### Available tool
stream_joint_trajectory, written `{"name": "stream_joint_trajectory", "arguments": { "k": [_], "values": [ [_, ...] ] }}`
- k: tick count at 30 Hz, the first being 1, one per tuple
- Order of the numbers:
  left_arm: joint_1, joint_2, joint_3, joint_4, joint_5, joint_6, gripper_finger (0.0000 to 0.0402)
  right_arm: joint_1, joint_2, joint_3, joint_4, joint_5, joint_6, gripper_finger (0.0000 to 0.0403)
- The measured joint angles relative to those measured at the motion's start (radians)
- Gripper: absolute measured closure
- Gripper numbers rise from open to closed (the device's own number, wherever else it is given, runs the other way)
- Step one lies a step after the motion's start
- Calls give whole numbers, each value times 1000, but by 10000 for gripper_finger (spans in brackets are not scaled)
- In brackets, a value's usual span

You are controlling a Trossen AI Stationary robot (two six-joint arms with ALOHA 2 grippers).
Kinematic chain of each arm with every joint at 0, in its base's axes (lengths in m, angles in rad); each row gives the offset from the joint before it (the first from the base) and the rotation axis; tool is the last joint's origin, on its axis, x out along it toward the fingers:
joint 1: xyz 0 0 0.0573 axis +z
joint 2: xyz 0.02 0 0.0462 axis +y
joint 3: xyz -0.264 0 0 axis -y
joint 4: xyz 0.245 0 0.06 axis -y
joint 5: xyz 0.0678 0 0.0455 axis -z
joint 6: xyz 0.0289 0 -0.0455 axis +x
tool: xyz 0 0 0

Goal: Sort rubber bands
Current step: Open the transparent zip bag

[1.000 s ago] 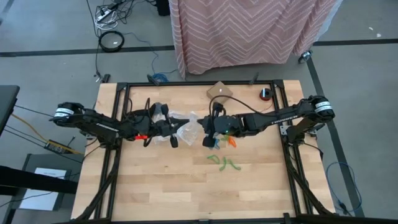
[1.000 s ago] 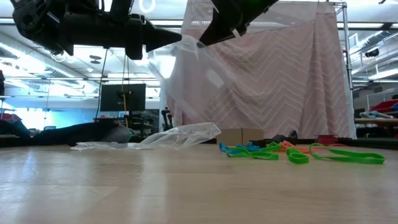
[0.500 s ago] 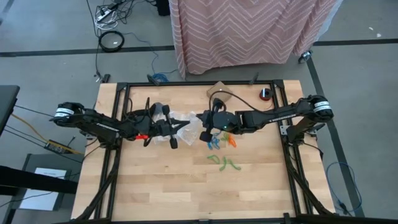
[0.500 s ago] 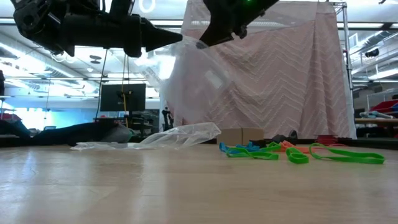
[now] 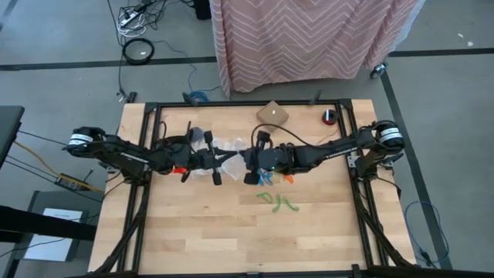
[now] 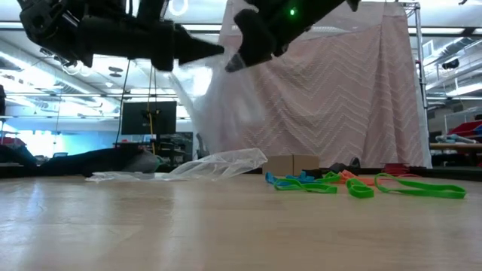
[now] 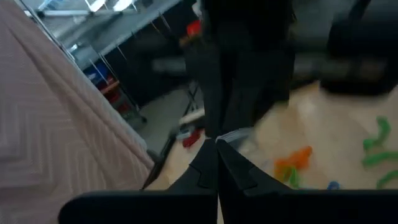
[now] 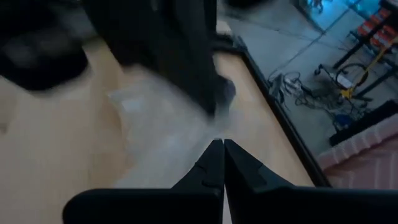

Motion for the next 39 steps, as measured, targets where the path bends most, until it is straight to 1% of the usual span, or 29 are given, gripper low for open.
{"name": "stream_joint_trajectory", "arguments": {
  "k": [4, 7, 10, 16, 18, 21, 25, 28, 31, 37, 39],
  "values": [
    [6, 9, 0, 8, -3, -3, 401, 28, -10, 0, 1, -3, 2, 403],
    [7, 10, 0, 26, -7, -6, 401, 43, -10, 0, 0, -27, 11, 403],
    [7, 10, 0, 60, -8, -22, 401, 44, -9, 0, -34, -51, 44, 403],
    [0, 10, 0, 84, 6, -32, 401, 22, -9, 0, -97, -39, 103, 403],
    [-5, 10, 0, 88, 10, -51, 401, 11, -8, 0, -114, -11, 117, 403],
    [-8, 10, 0, 87, 13, -78, 402, 2, -8, 0, -130, 66, 115, 401],
    [-9, 10, 0, 87, 23, -84, 402, -12, -8, 0, -124, 77, 85, 389],
    [-9, 10, 0, 86, 24, -99, 402, -23, -8, 0, -128, 14, 90, 358],
    [-9, 10, 0, 80, 25, -102, 402, -25, -8, 0, -125, -33, 90, 311],
    [-9, 10, 0, 79, 28, -107, 402, -18, -8, 0, -107, -42, 81, 196],
    [-9, 10, 0, 79, 28, -109, 402, -14, -8, 0, -98, -23, 77, 159]
  ]
}}
